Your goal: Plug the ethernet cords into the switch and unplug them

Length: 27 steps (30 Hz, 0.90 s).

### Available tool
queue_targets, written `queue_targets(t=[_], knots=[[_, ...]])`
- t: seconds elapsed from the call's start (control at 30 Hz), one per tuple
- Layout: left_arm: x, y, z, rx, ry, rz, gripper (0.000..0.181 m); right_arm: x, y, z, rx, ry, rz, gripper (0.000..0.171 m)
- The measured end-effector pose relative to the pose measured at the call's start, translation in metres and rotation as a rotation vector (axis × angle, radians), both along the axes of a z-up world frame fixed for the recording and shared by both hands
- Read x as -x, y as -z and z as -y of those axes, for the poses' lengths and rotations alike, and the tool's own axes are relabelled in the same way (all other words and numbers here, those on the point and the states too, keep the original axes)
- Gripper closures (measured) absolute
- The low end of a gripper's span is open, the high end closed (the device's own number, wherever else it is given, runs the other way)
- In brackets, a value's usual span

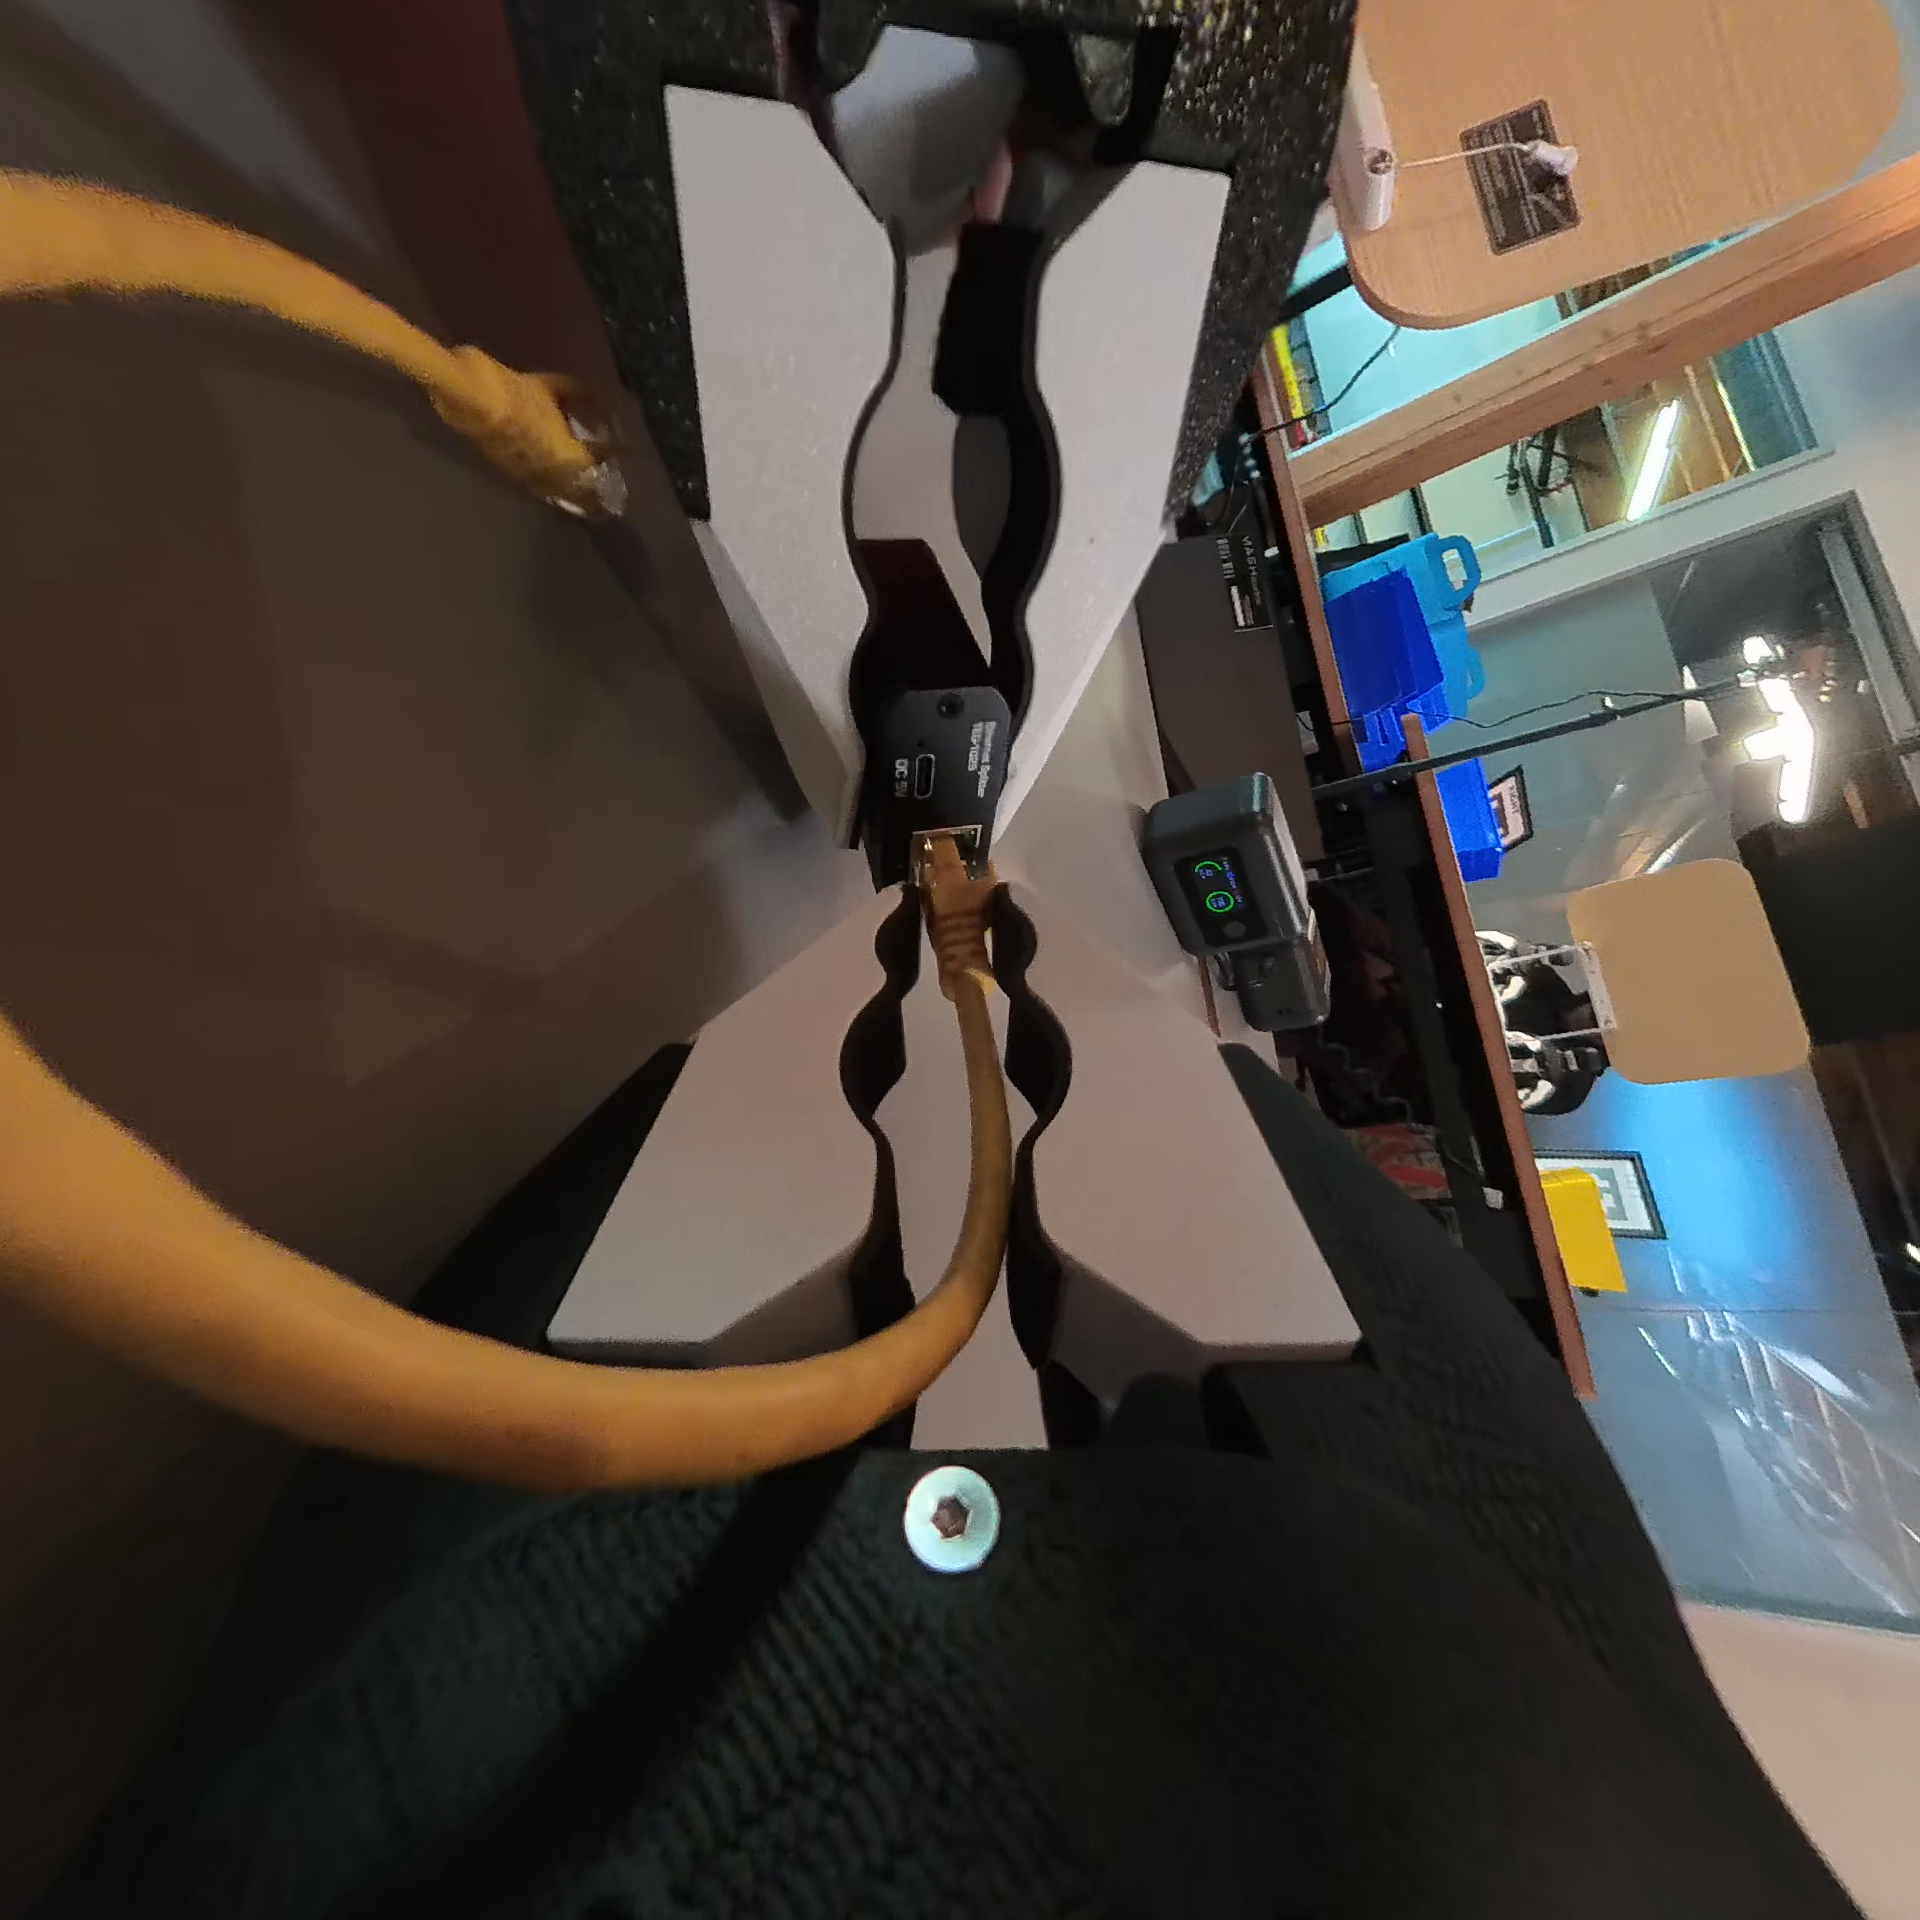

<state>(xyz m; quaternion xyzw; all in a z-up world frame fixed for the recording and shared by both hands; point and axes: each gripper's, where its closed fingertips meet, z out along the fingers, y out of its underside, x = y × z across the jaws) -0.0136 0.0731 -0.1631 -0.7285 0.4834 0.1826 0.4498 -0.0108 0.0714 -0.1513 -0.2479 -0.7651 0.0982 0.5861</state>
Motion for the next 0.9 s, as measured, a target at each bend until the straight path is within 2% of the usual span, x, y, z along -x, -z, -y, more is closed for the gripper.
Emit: queue_targets(t=[0.03,0.2,0.27,0.3,0.33,0.63,0.8,0.9], knots=[[-0.001,0.000,0.001,-0.003,0.011,-0.010,0.159,-0.001,0.000,0.001,0.003,-0.011,0.009,0.160],[-0.002,0.001,0.002,-0.034,0.028,-0.059,0.159,-0.002,0.003,0.005,0.028,-0.012,0.031,0.160],[0.001,0.002,-0.002,-0.047,-0.010,-0.058,0.151,-0.001,0.003,0.007,0.048,-0.013,0.025,0.160],[0.002,0.004,-0.004,-0.048,-0.022,-0.081,0.151,0.000,0.003,0.008,0.041,-0.010,0.022,0.160],[0.002,0.007,-0.002,-0.039,-0.012,-0.108,0.159,0.000,0.003,0.008,0.031,-0.005,0.019,0.160],[0.000,0.009,0.000,-0.040,0.019,-0.155,0.158,-0.001,0.005,0.013,-0.064,-0.028,0.009,0.159],[-0.005,0.010,0.005,-0.045,0.085,-0.191,0.159,-0.007,0.007,0.020,0.006,-0.081,0.118,0.160],[-0.014,0.011,0.013,-0.010,0.140,-0.276,0.159,-0.017,0.008,0.029,-0.010,-0.125,0.220,0.161]])
